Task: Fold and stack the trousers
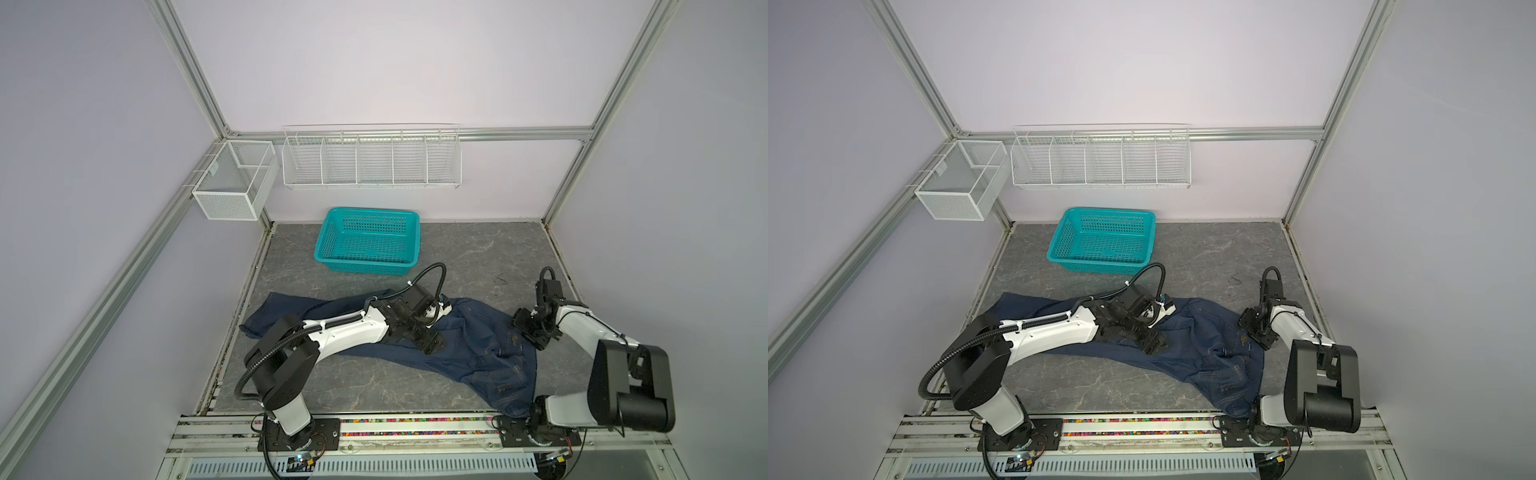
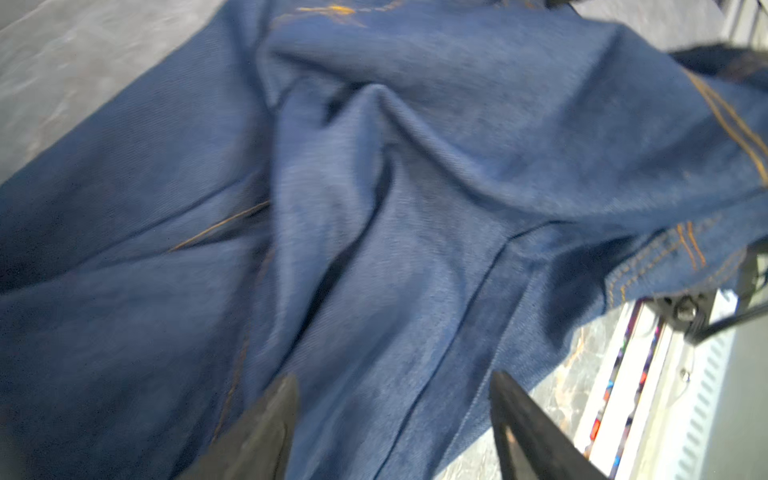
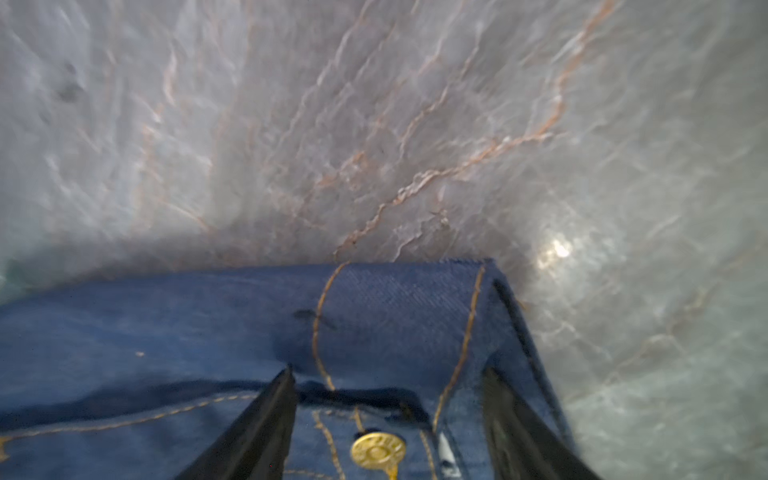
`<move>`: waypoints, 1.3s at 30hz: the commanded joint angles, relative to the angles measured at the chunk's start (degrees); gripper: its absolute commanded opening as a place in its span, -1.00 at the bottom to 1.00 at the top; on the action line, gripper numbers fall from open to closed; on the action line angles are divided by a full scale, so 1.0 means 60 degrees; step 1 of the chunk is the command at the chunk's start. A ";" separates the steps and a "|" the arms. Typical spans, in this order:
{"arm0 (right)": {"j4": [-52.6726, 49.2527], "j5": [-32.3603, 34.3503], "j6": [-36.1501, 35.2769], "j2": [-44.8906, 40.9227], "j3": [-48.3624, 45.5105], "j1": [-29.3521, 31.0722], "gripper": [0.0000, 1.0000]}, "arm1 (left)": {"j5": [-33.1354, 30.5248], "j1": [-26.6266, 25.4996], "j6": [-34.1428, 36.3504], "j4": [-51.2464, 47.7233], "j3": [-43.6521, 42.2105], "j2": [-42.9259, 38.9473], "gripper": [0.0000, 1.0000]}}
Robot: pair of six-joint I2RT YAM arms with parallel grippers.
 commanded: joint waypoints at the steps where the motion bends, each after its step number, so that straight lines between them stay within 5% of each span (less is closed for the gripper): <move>1: 0.0845 -0.0302 -0.0001 0.0412 -0.0024 -0.0048 0.10 | 0.0493 -0.0169 0.1711 -0.0077 0.0171 0.0062 0.45; 9: 0.0826 -0.0532 -0.0725 0.0578 0.0546 -0.0295 -0.52 | -0.0150 -0.0314 0.3394 -0.0588 0.0260 0.0451 0.33; 20: 0.0737 -0.0874 -0.1093 0.0617 0.0895 -0.0439 -0.70 | -0.0790 -0.0695 0.4675 -0.0984 0.0532 0.0891 0.22; 29: 0.0677 -0.0989 -0.1213 0.0670 0.0971 -0.0507 -0.73 | -0.1516 -0.0757 0.4843 -0.0756 0.0694 0.1087 -0.41; 34: 0.0722 -0.1052 -0.1218 0.0707 0.1055 -0.0598 -0.77 | -0.1459 -0.0809 0.5070 -0.1177 0.0705 0.1029 -0.95; 39: 0.0554 -0.0982 -0.1414 0.0762 0.1517 -0.0705 -0.78 | -0.1271 -0.0810 0.5032 -0.1856 0.0968 0.0560 -1.00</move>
